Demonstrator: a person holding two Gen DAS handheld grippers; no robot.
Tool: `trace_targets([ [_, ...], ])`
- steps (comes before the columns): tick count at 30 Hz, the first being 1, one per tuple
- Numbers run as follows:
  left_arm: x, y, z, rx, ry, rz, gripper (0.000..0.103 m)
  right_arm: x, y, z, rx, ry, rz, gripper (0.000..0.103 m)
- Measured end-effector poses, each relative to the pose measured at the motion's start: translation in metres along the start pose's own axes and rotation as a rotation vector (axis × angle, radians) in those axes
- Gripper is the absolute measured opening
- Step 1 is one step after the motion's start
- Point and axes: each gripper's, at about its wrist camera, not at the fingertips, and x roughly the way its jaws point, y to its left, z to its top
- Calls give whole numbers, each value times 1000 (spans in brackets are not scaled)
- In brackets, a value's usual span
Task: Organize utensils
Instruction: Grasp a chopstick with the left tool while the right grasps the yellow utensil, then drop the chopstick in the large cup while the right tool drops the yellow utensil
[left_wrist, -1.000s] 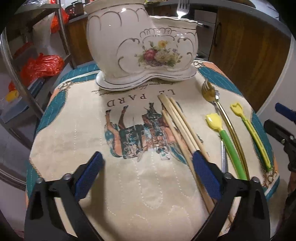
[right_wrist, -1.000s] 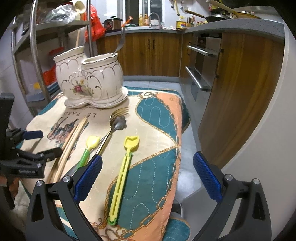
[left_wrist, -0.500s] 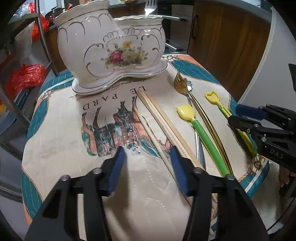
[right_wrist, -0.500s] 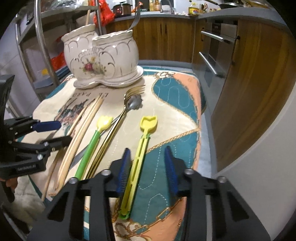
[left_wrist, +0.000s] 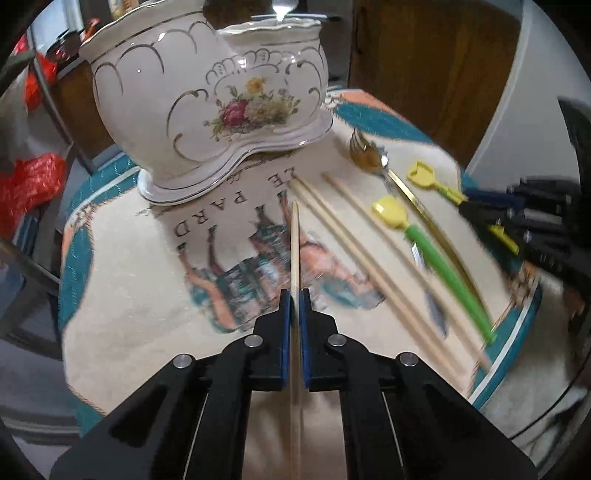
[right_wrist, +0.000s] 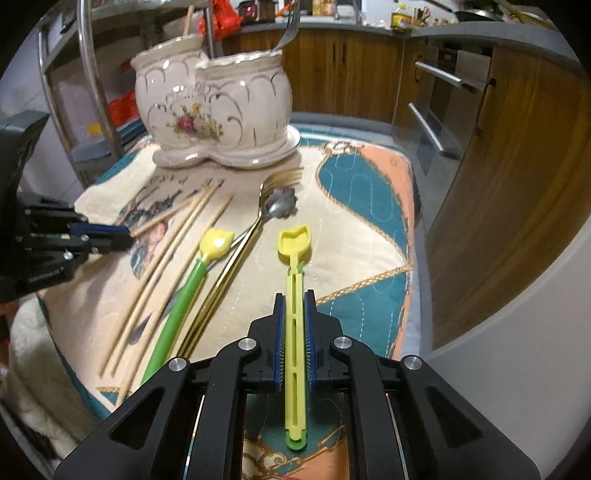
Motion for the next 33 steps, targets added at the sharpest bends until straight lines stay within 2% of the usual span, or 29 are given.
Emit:
trace_targets([
  [5,-3,15,-5,-9,9,8,7,4,1,7,-29,32,-7,20],
  [7,-2,19,-6,-30,5,3,7,8,1,12,-36,46,-4,20],
  [12,-3,18,-12,-53,-39,23,16,14,0,20,-38,64,13,20],
  [15,-2,18,-13,-49,-61,22,15,15,-1,21,-44,64,24,16],
  [16,-1,18,-13,-47,-65,18,14,14,-1,20,-43,62,30,12],
  [18,-2,17,-14,-34,-71,11,6,12,-2,19,-41,54,27,11],
  [22,-8,18,-14,-10,-110,-17,5,5,-4,18,-26,15,22,11],
  [26,-30,25,-17,2,-215,-37,5,-10,-9,22,-2,-53,33,11],
  [29,-48,34,-20,-24,-308,-53,5,-30,-7,29,10,-156,62,11],
  [33,-61,45,-22,-61,-382,-25,5,-41,-1,35,22,-239,81,11],
])
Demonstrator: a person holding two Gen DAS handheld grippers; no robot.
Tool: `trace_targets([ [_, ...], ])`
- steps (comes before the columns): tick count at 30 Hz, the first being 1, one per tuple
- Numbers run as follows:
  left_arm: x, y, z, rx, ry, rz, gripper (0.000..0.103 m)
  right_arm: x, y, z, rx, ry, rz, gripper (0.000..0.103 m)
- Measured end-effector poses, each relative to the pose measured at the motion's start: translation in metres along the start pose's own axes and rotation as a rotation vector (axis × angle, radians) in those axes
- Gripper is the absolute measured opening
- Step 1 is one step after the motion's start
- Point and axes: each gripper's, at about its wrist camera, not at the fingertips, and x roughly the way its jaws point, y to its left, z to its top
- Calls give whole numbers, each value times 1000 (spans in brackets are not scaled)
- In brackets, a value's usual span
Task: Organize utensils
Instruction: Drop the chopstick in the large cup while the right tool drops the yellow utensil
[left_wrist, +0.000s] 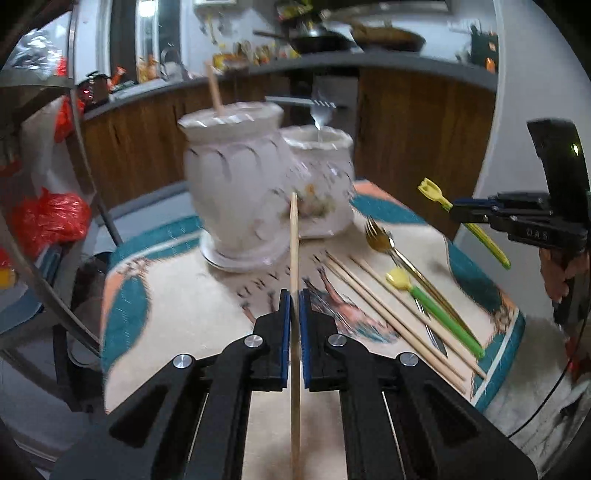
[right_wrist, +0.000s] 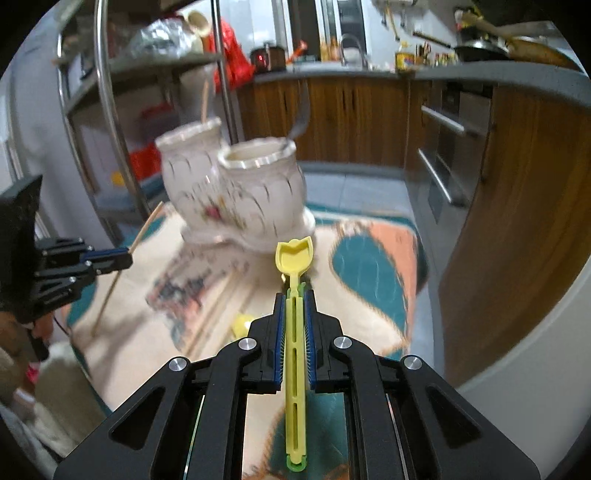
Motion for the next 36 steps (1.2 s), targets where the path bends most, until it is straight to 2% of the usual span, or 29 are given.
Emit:
trace_targets([
  [5,-28,16,22,-22,-123,14,5,-12,9,21,-5,-137,29,11],
  [8,-42,28,51,-49,-210,6,5,-19,11,41,-2,-208,41,11],
  [12,-45,38,91,-57,-308,25,5,-17,10,77,12,-287,61,11],
  [19,-29,61,143,-131,-410,31,5,9,8,126,88,-405,122,11],
  [24,-16,76,160,-190,-427,3,5,37,10,141,105,-412,124,11],
  [28,-10,75,161,-175,-423,22,5,52,10,142,123,-416,145,11],
  [33,-23,72,159,-146,-461,23,5,62,11,144,135,-422,163,11],
  [36,-33,74,161,-162,-503,19,5,69,12,145,134,-432,164,11],
])
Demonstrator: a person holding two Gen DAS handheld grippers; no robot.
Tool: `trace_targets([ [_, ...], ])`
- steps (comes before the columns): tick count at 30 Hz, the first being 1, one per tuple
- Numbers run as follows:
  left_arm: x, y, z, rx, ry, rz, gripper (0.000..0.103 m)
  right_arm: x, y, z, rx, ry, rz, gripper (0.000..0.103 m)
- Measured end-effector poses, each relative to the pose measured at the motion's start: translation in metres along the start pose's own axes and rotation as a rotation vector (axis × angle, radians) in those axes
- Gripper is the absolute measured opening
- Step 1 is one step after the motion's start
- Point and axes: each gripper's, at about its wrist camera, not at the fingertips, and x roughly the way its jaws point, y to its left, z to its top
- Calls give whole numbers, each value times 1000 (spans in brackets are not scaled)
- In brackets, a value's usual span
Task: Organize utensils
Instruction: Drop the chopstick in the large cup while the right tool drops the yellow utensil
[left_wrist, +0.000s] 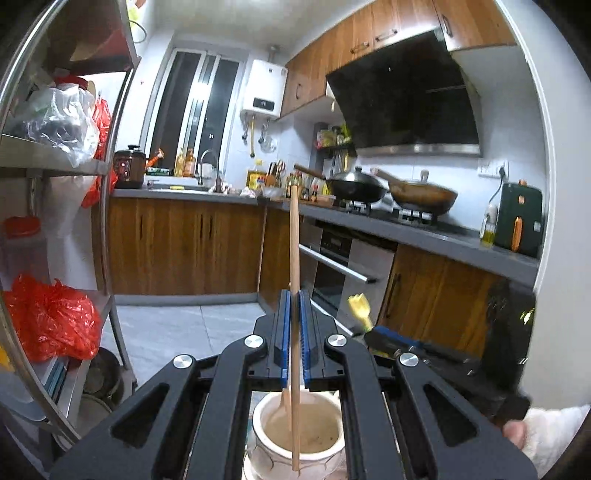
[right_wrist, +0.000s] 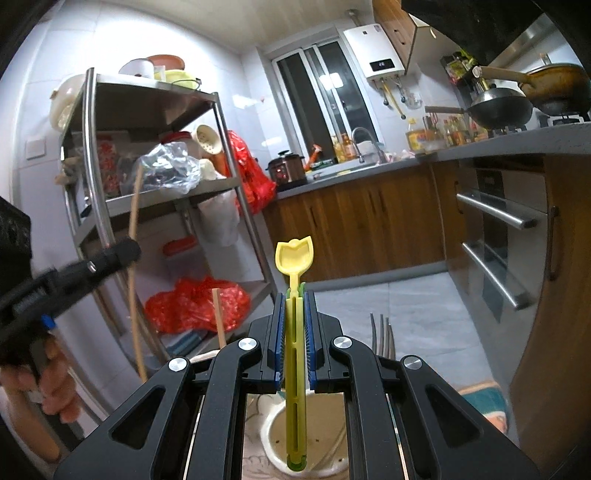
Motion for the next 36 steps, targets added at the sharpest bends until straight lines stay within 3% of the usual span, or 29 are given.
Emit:
trace_targets([
  [7,24,0,-1,-16,-32,47,5,12,0,-16,-19,-24,-23,11],
  [21,38,-3,-67,23,203,100,5,18,0,-47,-47,126,-58,11],
  [27,40,-3,-76,31,248,127,5,17,2,-51,-61,174,-78,11],
  [29,40,-2,-76,25,254,126,5,15,1,-50,-51,179,-74,16],
  [36,36,-1,-71,23,252,135,6,-2,4,-42,-49,140,-66,24],
])
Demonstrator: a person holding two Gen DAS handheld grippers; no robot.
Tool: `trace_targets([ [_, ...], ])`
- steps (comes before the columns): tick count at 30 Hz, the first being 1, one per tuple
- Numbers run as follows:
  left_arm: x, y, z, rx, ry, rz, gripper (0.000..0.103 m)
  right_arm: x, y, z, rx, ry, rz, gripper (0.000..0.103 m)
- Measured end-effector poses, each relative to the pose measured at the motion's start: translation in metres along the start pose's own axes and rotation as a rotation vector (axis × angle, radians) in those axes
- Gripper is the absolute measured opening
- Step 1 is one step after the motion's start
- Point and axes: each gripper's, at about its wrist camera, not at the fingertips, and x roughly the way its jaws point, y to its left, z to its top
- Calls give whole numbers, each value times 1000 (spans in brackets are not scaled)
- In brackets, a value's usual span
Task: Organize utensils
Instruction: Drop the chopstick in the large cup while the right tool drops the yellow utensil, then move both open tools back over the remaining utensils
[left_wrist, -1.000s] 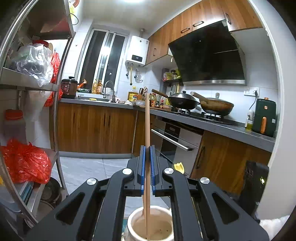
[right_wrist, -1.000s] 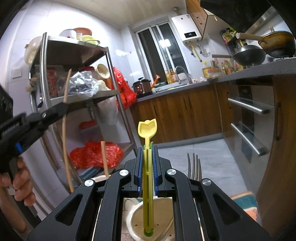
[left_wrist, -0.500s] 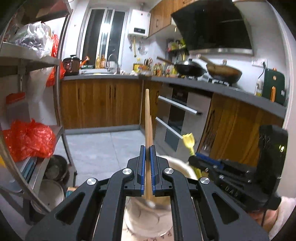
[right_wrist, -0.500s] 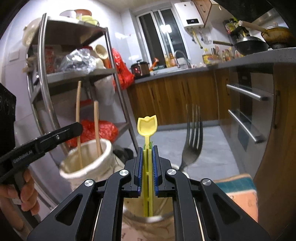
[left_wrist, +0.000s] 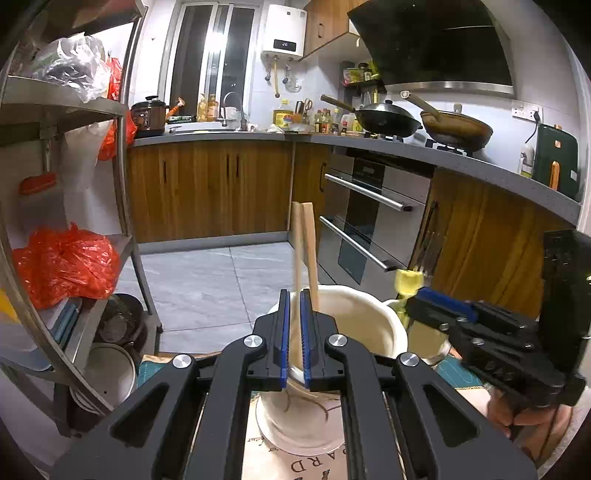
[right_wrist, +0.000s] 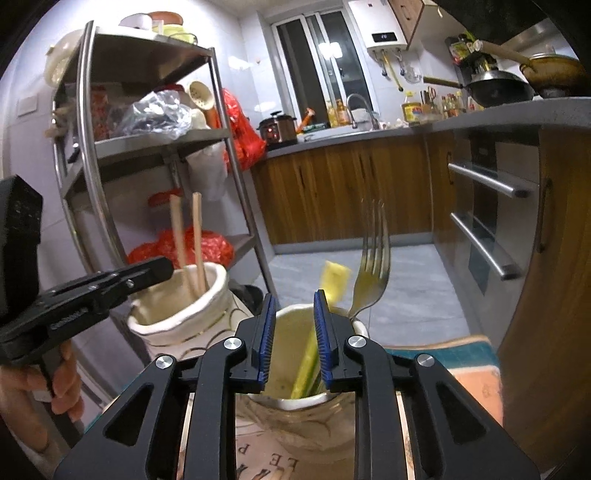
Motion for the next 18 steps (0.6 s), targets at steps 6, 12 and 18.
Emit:
trace_targets([
  [6,-13,1,-1,7,-9,6,22,-40,2,2,-21,-76,-6,43],
  [12,-33,1,-10,16,-23,14,67,-80,4,1,-81,-120,-63,83],
  [18,-57,1,-18,18,-51,30,98,-103,-3,-7,-92,-102,-132,98],
])
